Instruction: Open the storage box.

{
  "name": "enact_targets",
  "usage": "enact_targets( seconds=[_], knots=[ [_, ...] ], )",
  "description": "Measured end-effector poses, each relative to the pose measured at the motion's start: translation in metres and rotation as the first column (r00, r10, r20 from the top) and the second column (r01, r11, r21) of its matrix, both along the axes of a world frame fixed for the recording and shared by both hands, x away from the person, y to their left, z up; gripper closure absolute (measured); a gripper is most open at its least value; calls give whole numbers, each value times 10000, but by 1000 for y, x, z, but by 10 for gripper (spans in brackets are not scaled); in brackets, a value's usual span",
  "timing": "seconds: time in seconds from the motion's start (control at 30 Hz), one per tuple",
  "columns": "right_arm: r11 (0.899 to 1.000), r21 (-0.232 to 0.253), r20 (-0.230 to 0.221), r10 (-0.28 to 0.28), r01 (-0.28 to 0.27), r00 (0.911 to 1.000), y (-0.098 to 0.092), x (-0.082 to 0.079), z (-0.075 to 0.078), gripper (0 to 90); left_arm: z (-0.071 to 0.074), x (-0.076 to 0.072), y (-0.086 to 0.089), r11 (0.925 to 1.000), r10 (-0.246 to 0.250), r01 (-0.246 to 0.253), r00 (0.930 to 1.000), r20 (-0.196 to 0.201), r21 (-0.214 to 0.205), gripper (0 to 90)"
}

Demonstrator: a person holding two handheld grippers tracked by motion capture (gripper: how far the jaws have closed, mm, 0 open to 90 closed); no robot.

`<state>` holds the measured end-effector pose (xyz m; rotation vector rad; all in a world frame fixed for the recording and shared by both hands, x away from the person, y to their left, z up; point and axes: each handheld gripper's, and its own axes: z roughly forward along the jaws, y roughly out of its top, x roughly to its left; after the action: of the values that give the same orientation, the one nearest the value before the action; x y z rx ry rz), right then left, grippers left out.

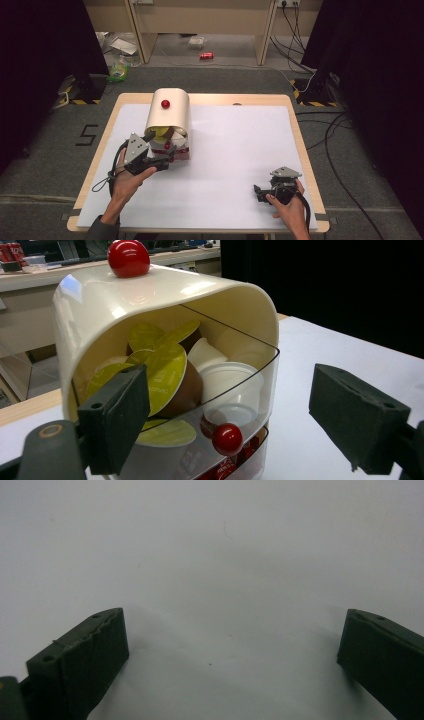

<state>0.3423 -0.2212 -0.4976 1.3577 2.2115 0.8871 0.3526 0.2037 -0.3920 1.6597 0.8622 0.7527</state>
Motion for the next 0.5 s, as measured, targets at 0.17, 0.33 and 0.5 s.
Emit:
enact_targets(
  seconds=[0.17, 0.33, 0.5],
  knots=[
    [10000, 1, 0, 1, -1, 10000, 0, 0, 0, 3, -3, 4, -4, 9999, -1, 2, 10000, -74, 146, 163],
    [10000, 7, 0, 2, -2, 10000, 0, 0, 0, 3, -4, 6, -5, 9998, -4, 7, 9998, -183, 179, 162],
    [10000, -7, 2, 6, -6, 10000, 0, 0, 0, 3, -4, 5, -5, 9995, -18, 27, 9997, -262, 315, 164]
  ],
)
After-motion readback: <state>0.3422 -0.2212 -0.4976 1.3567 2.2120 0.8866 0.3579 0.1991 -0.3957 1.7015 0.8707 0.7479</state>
